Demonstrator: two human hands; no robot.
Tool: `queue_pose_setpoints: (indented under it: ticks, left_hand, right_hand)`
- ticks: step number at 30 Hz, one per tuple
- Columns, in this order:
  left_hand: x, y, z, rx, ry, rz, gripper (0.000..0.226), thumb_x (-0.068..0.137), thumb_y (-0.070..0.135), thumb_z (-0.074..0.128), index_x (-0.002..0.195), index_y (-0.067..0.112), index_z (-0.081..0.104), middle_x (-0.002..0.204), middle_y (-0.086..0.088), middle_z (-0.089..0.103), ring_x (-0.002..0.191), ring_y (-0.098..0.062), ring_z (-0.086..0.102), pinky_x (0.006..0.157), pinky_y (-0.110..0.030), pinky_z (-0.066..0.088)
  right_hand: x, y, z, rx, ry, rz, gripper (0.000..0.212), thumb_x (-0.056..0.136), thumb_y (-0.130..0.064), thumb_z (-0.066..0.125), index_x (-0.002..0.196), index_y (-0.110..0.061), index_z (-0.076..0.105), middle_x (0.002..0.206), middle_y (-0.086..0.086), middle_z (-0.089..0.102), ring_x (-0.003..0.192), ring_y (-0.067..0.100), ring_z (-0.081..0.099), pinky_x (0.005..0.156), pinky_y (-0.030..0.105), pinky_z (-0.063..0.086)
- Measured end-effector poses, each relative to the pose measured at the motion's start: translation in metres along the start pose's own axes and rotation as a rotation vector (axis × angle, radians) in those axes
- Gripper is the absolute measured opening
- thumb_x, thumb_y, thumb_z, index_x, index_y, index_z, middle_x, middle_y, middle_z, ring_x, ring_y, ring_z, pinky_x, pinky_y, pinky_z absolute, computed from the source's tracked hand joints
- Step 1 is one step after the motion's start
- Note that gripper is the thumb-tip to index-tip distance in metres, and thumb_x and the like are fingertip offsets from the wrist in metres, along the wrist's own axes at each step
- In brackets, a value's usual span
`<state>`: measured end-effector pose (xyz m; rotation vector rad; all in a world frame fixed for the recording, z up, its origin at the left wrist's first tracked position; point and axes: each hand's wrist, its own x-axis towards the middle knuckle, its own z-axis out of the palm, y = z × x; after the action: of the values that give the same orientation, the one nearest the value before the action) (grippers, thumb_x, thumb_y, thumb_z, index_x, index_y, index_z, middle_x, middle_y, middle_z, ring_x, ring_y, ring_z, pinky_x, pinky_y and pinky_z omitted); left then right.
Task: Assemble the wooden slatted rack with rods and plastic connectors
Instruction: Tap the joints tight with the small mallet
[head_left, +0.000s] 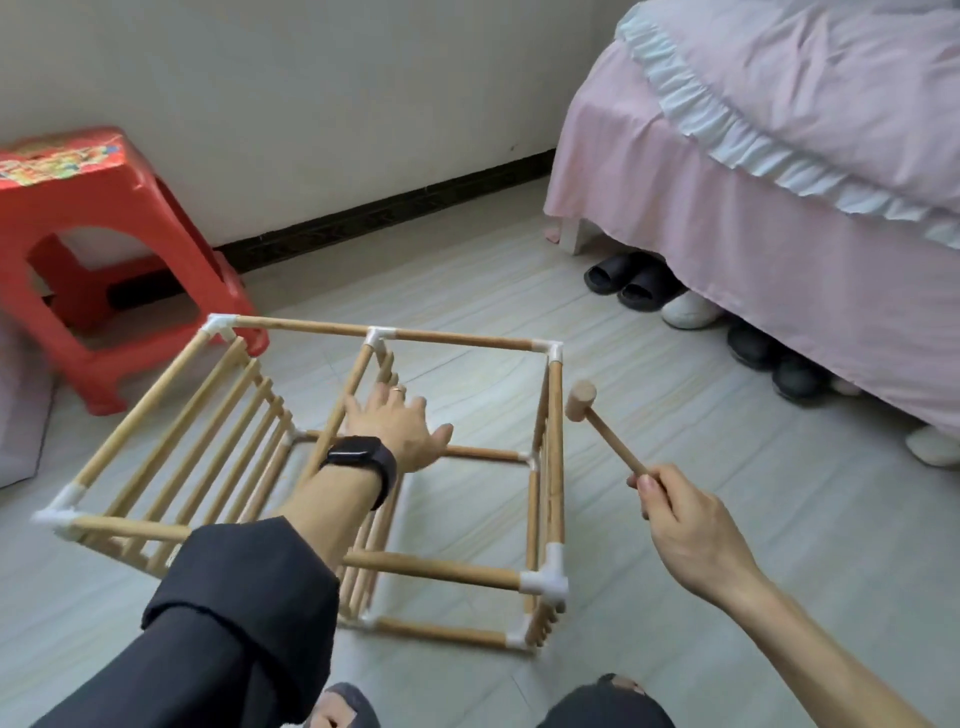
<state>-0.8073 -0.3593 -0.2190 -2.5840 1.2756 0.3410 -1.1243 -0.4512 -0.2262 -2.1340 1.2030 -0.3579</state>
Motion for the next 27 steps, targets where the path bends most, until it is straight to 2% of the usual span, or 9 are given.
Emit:
queue_pose_setpoints:
  ticks: [2,3,6,8,13,16,21,25,27]
  left_hand:
    - [-0.041,0.036,0.003,-0.16,-0.054,0.129,0.059,0.098,0.065,0.028,0.126,0.027,0.063,0.126,-0.006,0.064,0.119,-0.026,0.055,0.098,-0.046,0.045]
    - [-0.063,0.053,0.009,-0.216,-0.079,0.191,0.056,0.099,0.062,0.029,0.111,0.025,0.069,0.108,-0.004,0.069,0.101,-0.023,0.062,0.085,-0.039,0.049]
    - [-0.114,0.085,0.033,-0.261,-0.051,0.243,0.055,0.1,0.05,0.031,0.067,0.015,0.057,0.068,-0.001,0.058,0.064,-0.022,0.055,0.058,-0.032,0.038]
    - [-0.127,0.091,0.048,-0.212,0.047,0.234,0.053,0.1,0.042,0.029,0.059,0.014,0.046,0.063,-0.003,0.053,0.057,-0.023,0.05,0.054,-0.032,0.036]
    - [-0.097,0.1,0.044,-0.178,0.138,0.198,0.041,0.098,0.033,0.028,0.064,0.016,0.046,0.073,-0.003,0.055,0.068,-0.028,0.051,0.058,-0.033,0.034]
    - [-0.074,0.106,0.042,-0.157,0.16,0.193,0.038,0.098,0.031,0.023,0.077,0.018,0.052,0.081,-0.002,0.059,0.073,-0.027,0.052,0.055,-0.032,0.029]
    - [-0.058,0.099,0.041,-0.345,-0.025,0.186,0.022,0.102,0.026,0.035,0.089,0.015,0.048,0.086,-0.009,0.057,0.074,-0.032,0.05,0.063,-0.037,0.037]
    - [-0.053,0.097,0.036,-0.444,-0.052,0.142,0.025,0.1,0.029,0.038,0.094,0.012,0.055,0.088,-0.008,0.06,0.076,-0.03,0.053,0.066,-0.037,0.039]
    - [-0.054,0.099,0.034,-0.507,-0.03,0.099,0.02,0.099,0.023,0.038,0.111,0.012,0.049,0.085,-0.005,0.057,0.079,-0.029,0.057,0.069,-0.04,0.045]
  right_hand:
    - [-0.026,0.01,0.001,0.025,-0.03,-0.006,0.019,0.106,-0.032,0.038,0.102,-0.034,0.056,0.062,-0.008,0.057,0.057,0.009,0.053,0.056,0.03,0.039]
    - [-0.037,0.013,0.001,0.046,-0.043,-0.005,0.02,0.106,-0.033,0.038,0.104,-0.036,0.058,0.056,-0.008,0.052,0.052,0.009,0.05,0.053,0.028,0.037]
    - [-0.064,0.017,-0.005,0.07,-0.044,-0.038,0.022,0.104,-0.037,0.045,0.1,-0.037,0.066,0.049,-0.008,0.043,0.046,0.008,0.043,0.049,0.023,0.034]
    - [-0.077,0.017,-0.012,0.069,-0.032,-0.078,0.025,0.102,-0.043,0.049,0.093,-0.034,0.071,0.048,-0.009,0.041,0.046,0.008,0.042,0.048,0.021,0.033]
    - [-0.087,0.024,-0.024,-0.097,-0.056,-0.151,0.03,0.101,-0.048,0.048,0.085,-0.032,0.067,0.05,-0.007,0.043,0.05,0.012,0.044,0.05,0.022,0.032]
    - [-0.087,0.025,-0.027,-0.09,0.057,-0.191,0.03,0.102,-0.047,0.044,0.09,-0.029,0.066,0.051,-0.007,0.045,0.05,0.015,0.047,0.048,0.026,0.035]
    - [-0.076,0.022,-0.023,-0.221,0.024,-0.177,0.035,0.102,-0.047,0.037,0.095,-0.026,0.064,0.061,-0.018,0.054,0.056,0.014,0.052,0.05,0.026,0.037]
    - [-0.077,0.011,-0.019,0.067,0.187,-0.249,0.026,0.104,-0.039,0.04,0.096,-0.026,0.061,0.052,-0.01,0.047,0.044,0.012,0.045,0.044,0.016,0.031]
    - [-0.079,0.01,-0.016,0.108,0.221,-0.296,0.027,0.104,-0.038,0.038,0.095,-0.024,0.059,0.052,-0.01,0.045,0.042,0.012,0.043,0.044,0.014,0.03]
